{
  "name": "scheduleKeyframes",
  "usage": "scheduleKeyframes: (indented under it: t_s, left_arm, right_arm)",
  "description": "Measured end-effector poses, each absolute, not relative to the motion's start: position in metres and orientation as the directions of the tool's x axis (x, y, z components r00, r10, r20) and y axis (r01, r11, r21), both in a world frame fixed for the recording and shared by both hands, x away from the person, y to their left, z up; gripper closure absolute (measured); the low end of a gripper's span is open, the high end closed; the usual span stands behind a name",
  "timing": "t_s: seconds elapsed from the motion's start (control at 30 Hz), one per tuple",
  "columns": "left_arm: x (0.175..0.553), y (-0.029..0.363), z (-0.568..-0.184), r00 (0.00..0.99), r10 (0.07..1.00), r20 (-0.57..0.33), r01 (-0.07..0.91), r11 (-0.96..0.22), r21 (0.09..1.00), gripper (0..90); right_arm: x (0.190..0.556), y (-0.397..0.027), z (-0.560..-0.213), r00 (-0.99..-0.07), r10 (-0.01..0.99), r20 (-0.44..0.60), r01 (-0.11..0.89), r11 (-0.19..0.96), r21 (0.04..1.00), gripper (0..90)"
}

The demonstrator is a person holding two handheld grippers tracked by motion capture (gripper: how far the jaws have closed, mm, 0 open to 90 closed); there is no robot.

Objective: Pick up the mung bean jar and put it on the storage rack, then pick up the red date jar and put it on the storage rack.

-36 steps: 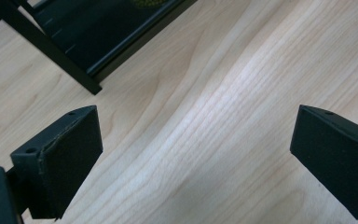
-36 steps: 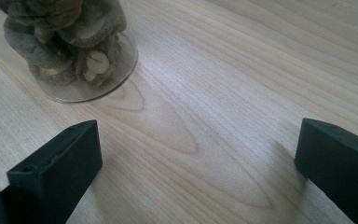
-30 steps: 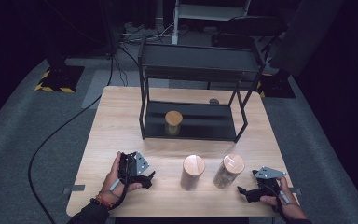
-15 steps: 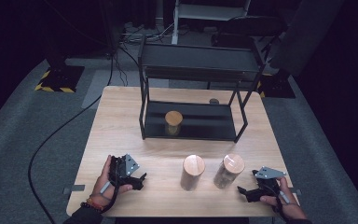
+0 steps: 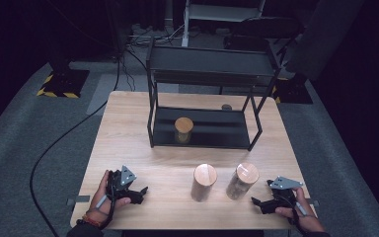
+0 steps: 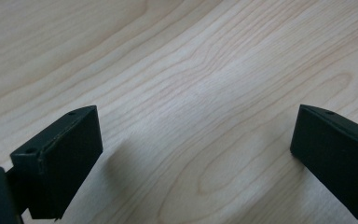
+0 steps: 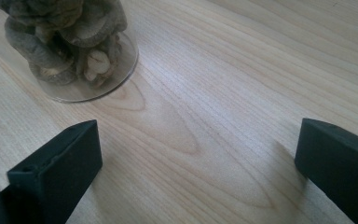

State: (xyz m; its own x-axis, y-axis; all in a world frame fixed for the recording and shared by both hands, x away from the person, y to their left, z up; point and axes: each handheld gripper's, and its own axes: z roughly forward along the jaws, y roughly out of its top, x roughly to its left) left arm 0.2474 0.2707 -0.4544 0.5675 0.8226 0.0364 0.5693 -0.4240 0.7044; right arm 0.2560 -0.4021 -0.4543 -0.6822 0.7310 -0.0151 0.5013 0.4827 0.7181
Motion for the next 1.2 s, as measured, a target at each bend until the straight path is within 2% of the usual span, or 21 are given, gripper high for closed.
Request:
scheduleKeyframes:
  t_s: [0.1, 1.2]
  left_arm:
    - [0.2516, 0.278, -0.4536, 0.552, 0.834, -0.011, 0.605, -0.392, 0.693, 0.6]
    - [0.2527, 0.2792, -0.4536, 0.559, 0.829, -0.01, 0.603, -0.398, 0.692, 0.1]
  right_arm:
    - [0.256, -0.402, -0.4543, -0.682, 0.731, -0.015, 0.502, 0.482, 0.718, 0.4]
    - [0.2558, -0.4018, -0.4543, -0.681, 0.732, -0.015, 0.502, 0.482, 0.718, 0.4]
